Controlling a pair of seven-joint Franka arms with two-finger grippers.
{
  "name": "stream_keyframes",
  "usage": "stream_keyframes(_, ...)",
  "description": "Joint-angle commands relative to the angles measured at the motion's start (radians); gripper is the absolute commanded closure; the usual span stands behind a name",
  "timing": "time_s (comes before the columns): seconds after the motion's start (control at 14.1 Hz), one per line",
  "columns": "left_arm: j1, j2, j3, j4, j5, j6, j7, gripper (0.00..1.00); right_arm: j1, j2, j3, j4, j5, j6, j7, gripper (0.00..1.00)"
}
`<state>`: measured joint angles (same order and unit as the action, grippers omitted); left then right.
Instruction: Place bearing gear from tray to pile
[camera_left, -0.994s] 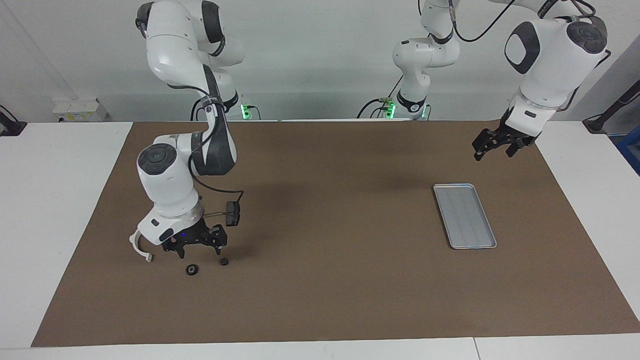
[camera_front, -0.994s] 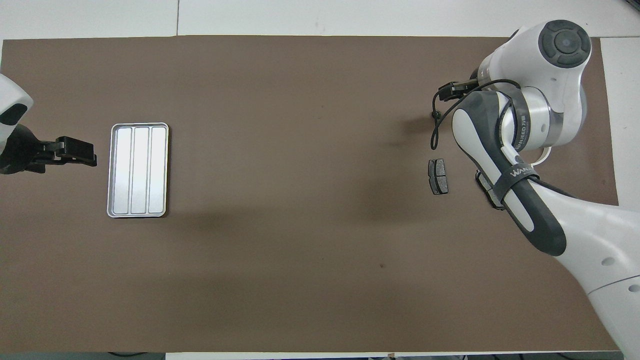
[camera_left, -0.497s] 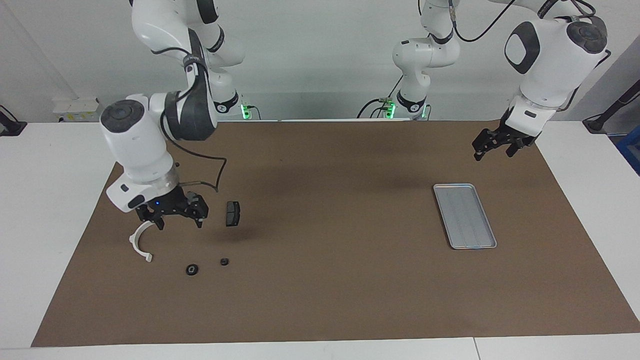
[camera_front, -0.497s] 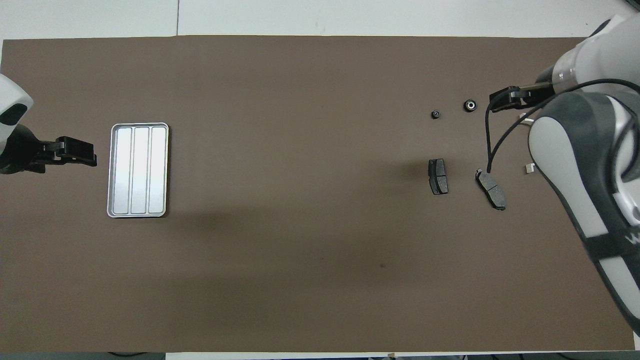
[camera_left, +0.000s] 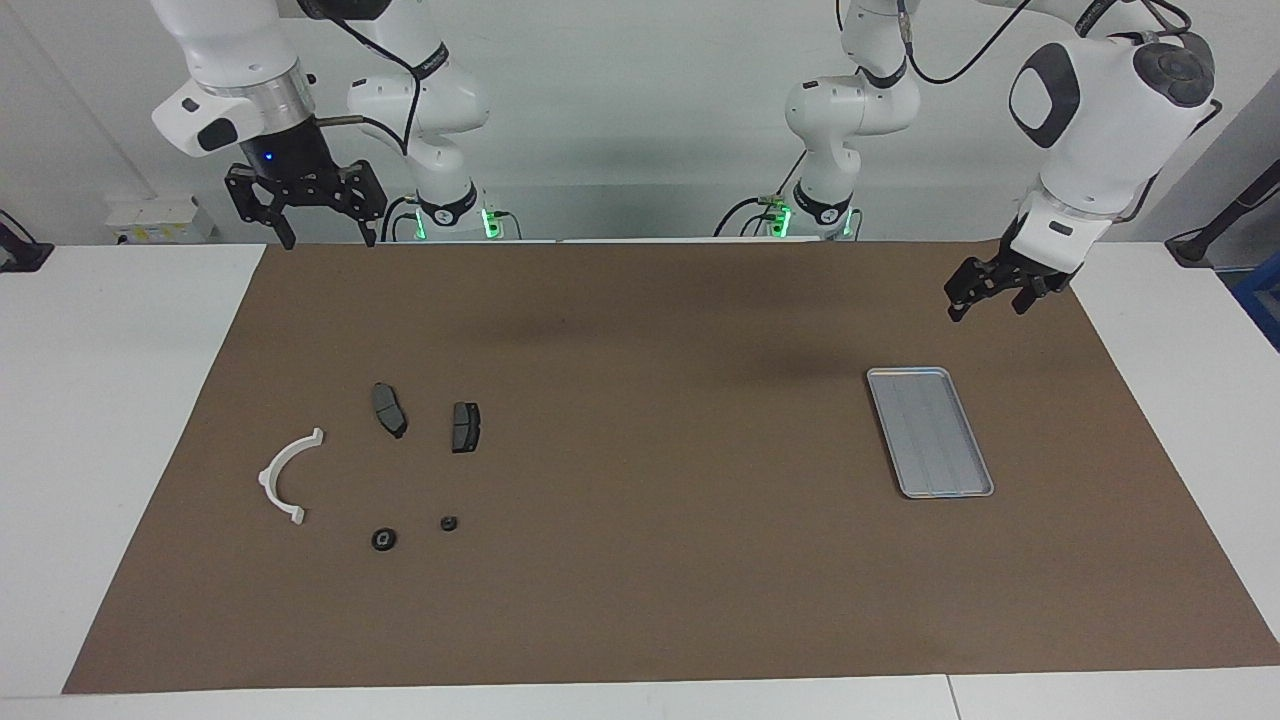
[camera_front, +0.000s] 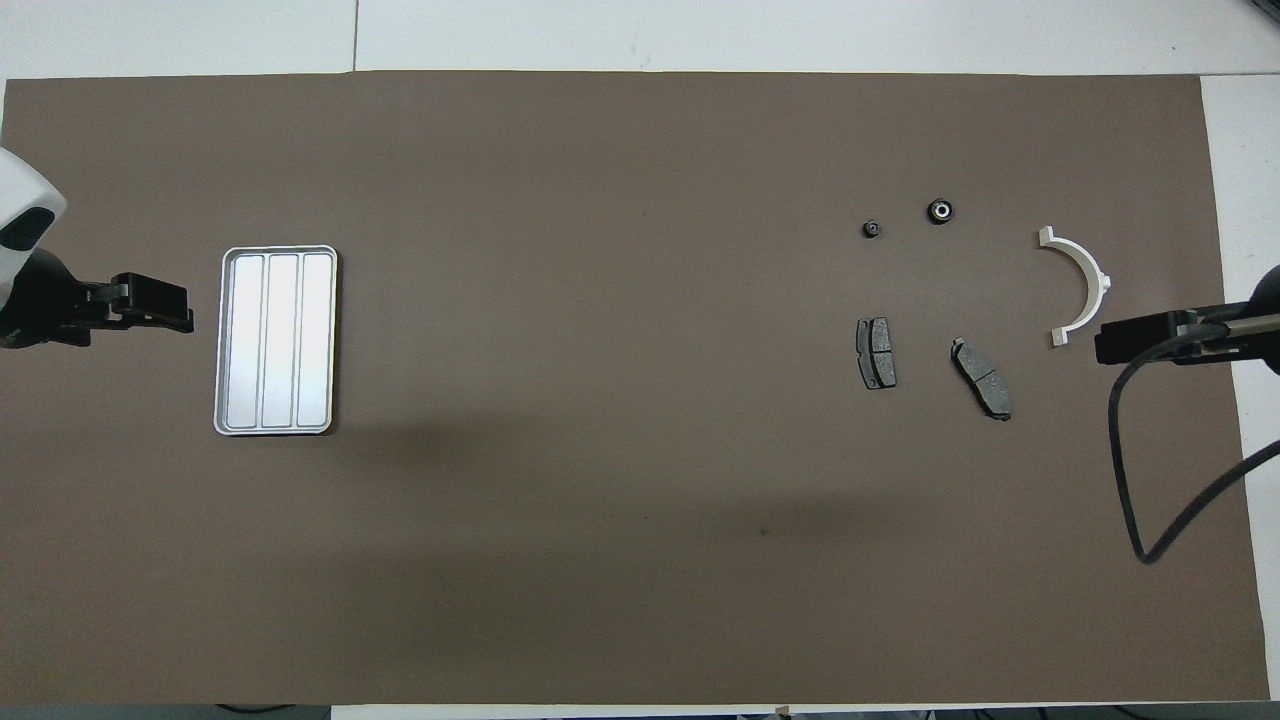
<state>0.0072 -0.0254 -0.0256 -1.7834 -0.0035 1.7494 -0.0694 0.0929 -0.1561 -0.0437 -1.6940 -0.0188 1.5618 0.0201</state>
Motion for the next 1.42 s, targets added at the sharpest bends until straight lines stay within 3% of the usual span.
stream_keyframes(0.0,0.002,-0.005,0.001,0.01,-0.01,-0.008,0.016,0.0,-0.03,0.007,0.007,0.014,0.036,-0.044,-0.019,0.0)
stream_keyframes(0.92,0.002,-0.005,0.001,0.01,-0.01,-0.008,0.016,0.0,-0.048,0.015,0.007,0.028,0.023,-0.071,-0.014,0.0)
stream_keyframes(1.35,0.002,-0.005,0.001,0.01,-0.01,-0.008,0.016,0.0,-0.047,0.016,0.007,0.019,0.02,0.004,-0.014,0.0)
